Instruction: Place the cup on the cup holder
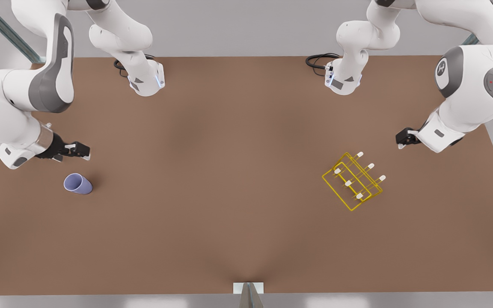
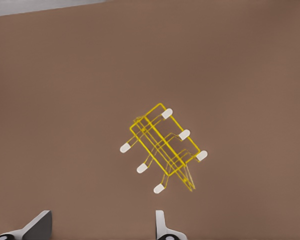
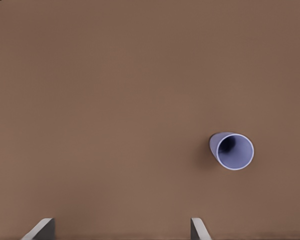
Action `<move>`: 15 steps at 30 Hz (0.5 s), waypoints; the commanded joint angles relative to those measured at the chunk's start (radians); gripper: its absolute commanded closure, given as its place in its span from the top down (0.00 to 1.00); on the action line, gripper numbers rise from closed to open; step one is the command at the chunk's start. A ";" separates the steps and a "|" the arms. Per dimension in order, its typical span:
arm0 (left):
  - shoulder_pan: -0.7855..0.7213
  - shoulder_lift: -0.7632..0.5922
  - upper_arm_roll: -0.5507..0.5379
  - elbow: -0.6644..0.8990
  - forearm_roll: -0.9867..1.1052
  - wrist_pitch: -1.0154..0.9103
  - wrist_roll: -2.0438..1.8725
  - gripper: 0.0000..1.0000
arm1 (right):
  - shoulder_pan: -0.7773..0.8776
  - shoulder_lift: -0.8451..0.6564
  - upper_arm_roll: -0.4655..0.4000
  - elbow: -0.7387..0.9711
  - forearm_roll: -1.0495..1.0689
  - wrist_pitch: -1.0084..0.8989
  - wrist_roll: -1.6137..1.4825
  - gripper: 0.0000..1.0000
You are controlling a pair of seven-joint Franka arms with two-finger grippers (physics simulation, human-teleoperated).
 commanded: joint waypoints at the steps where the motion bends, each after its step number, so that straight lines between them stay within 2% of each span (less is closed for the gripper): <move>1: 0.003 -0.002 0.001 0.001 -0.004 0.012 0.028 1.00 | 0.002 -0.013 -0.001 -0.018 0.001 -0.001 0.109 1.00; 4: 0.001 0.000 0.000 0.001 -0.004 0.009 0.030 1.00 | 0.003 0.010 -0.003 -0.076 -0.017 0.014 0.102 1.00; 6: 0.001 0.006 0.000 0.001 -0.004 0.006 0.031 1.00 | -0.004 0.013 -0.004 -0.177 -0.040 0.126 0.082 1.00; 11: 0.001 0.013 0.001 0.001 -0.002 0.004 0.030 1.00 | -0.034 0.181 -0.004 -0.215 -0.034 0.331 -0.058 1.00; 15: 0.003 0.023 0.000 0.001 -0.002 0.006 0.028 1.00 | -0.113 0.169 -0.003 -0.375 -0.008 0.569 -0.230 1.00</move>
